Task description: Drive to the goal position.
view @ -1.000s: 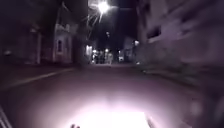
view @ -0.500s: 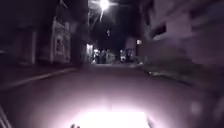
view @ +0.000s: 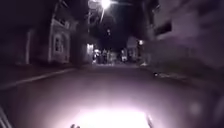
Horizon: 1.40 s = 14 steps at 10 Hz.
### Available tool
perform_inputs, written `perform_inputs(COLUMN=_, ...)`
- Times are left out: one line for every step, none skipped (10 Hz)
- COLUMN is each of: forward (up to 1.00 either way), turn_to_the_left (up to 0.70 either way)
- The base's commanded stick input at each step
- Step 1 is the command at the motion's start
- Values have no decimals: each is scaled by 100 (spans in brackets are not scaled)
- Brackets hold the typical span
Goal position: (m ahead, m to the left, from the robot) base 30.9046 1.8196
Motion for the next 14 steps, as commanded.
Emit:
perform_inputs(forward=100, turn_to_the_left=0)
perform_inputs(forward=100, turn_to_the_left=0)
perform_inputs(forward=100, turn_to_the_left=0)
perform_inputs(forward=100, turn_to_the_left=0)
perform_inputs(forward=100, turn_to_the_left=0)
perform_inputs(forward=100, turn_to_the_left=0)
perform_inputs(forward=100, turn_to_the_left=0)
perform_inputs(forward=100, turn_to_the_left=0)
perform_inputs(forward=100, turn_to_the_left=0)
perform_inputs(forward=100, turn_to_the_left=0)
perform_inputs(forward=100, turn_to_the_left=0)
perform_inputs(forward=100, turn_to_the_left=0)
perform_inputs(forward=100, turn_to_the_left=0)
perform_inputs(forward=100, turn_to_the_left=0)
